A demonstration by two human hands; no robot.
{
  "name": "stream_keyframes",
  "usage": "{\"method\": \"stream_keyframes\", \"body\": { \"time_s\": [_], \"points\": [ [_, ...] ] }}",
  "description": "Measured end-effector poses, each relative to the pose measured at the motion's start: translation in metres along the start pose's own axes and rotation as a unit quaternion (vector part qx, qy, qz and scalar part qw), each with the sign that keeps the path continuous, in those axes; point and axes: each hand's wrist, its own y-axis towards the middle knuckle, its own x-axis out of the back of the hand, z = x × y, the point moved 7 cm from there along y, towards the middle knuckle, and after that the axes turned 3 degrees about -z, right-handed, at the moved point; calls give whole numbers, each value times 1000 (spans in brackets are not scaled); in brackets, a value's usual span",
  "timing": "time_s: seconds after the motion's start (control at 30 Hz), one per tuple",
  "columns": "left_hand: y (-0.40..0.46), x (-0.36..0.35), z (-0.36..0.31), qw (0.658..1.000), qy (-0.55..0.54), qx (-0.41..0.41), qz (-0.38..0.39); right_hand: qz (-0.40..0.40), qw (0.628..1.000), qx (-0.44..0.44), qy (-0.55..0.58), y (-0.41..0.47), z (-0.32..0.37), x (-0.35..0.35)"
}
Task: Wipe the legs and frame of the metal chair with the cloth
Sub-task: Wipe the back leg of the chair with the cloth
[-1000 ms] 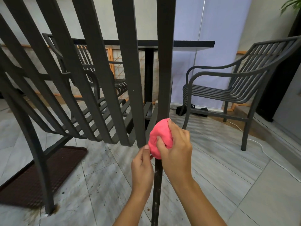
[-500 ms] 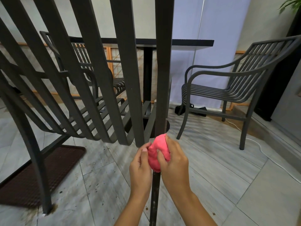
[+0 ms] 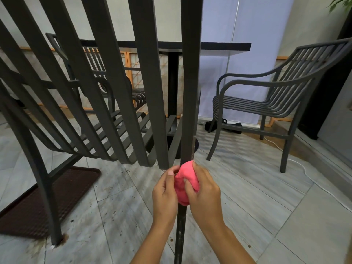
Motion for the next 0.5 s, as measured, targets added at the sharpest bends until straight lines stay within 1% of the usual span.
{"method": "stream_keyframes", "body": {
  "time_s": [0.1,0.2,0.4,0.5],
  "points": [
    [0,0,0,1000,-5,2,7,14,1000,-7,-1,-4,-2,2],
    [-1,0,-2,1000,-15,1,16,5,1000,1,-6,-12,0,7],
    [1,1,-2,1000,-10,-7,21,-27,997,52,-42,-19,9,15],
    [3,3,2,1000,-8,-5,12,-56,991,109,-60,-16,20,15]
  ]
}}
